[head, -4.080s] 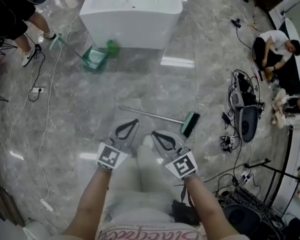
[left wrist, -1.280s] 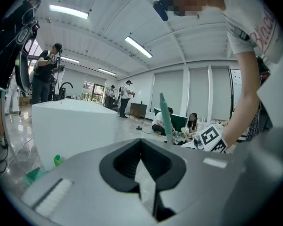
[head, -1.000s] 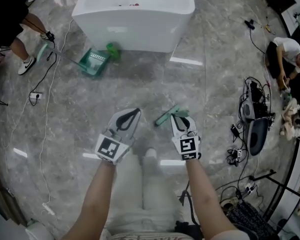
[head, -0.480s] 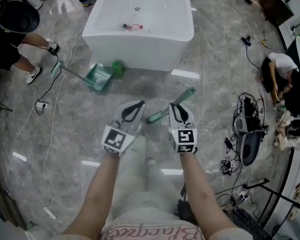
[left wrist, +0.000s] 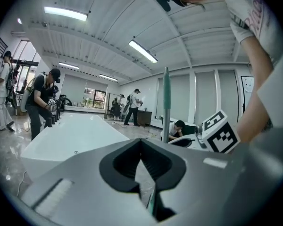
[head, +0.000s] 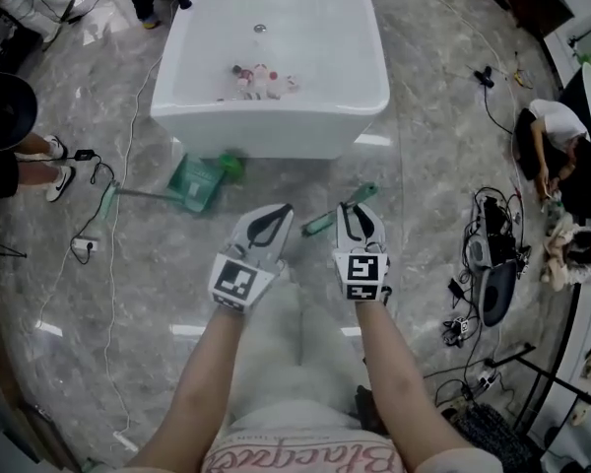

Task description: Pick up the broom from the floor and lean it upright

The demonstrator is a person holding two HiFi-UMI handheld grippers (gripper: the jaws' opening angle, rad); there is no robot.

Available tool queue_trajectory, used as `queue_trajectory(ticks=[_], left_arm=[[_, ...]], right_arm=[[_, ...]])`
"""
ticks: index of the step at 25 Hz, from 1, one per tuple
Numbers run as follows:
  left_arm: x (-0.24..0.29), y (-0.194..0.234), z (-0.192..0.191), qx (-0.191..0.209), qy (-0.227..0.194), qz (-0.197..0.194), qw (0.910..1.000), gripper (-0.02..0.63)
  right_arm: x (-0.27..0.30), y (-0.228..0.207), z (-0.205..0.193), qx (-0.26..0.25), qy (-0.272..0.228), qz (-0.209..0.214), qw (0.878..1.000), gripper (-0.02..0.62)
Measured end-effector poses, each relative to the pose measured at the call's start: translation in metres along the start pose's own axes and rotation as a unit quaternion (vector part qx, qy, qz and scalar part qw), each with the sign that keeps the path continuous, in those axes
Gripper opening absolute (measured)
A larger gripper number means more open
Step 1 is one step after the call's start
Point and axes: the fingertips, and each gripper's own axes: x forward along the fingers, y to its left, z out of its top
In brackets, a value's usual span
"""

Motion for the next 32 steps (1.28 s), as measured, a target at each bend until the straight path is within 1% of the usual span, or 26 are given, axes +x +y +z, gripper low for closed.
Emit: queue_trajectory(ticks=[2, 5, 8, 11, 14, 16, 20, 25, 29, 32], left_arm=[[0.013, 0.015, -0.005, 0.000, 0.002, -0.001, 1.0000, 0.000], [0.028, 0.035, -0.012, -0.010, -0.004, 0.006, 0.9999, 0.000], [0.048, 0.049, -0.026, -0.014, -0.005, 0.012, 0.9998, 0.000], [0.071, 0.067, -0.047, -0.013, 0.003, 0.022, 0.9997, 0.000], [0.091, 0.085, -0.063, -0.007, -0.006, 0.030, 0.9995, 0.000], [0.099, 0.094, -0.076, -0.005, -0.001, 0.036, 0.9993, 0.000], [0.108, 0.117, -0.094, -0.017, 0.003, 0.054, 0.9984, 0.000], [0.114, 0.135, -0.107, -0.015, 0.005, 0.065, 0.9978, 0.000], [0.118, 0.149, -0.110, -0.020, 0.005, 0.075, 0.9970, 0.000], [0.119, 0.155, -0.110, -0.018, 0.003, 0.079, 0.9967, 0.000]], right_arm=[[0.023, -0.007, -0.003, 0.013, 0.011, -0.023, 1.000, 0.078], [0.052, -0.018, -0.011, 0.037, 0.023, -0.055, 0.998, 0.078], [0.076, -0.027, -0.020, 0.055, 0.030, -0.078, 0.995, 0.078], [0.104, -0.029, -0.036, 0.069, 0.041, -0.089, 0.993, 0.078], [0.135, -0.027, -0.049, 0.068, 0.044, -0.090, 0.993, 0.080], [0.154, -0.024, -0.060, 0.070, 0.052, -0.091, 0.992, 0.080], [0.194, -0.025, -0.077, 0.084, 0.077, -0.105, 0.988, 0.080], [0.244, -0.025, -0.075, 0.053, 0.081, -0.115, 0.989, 0.080], [0.274, -0.033, -0.062, 0.050, 0.080, -0.133, 0.987, 0.077], [0.284, -0.037, -0.056, 0.050, 0.081, -0.145, 0.985, 0.078]])
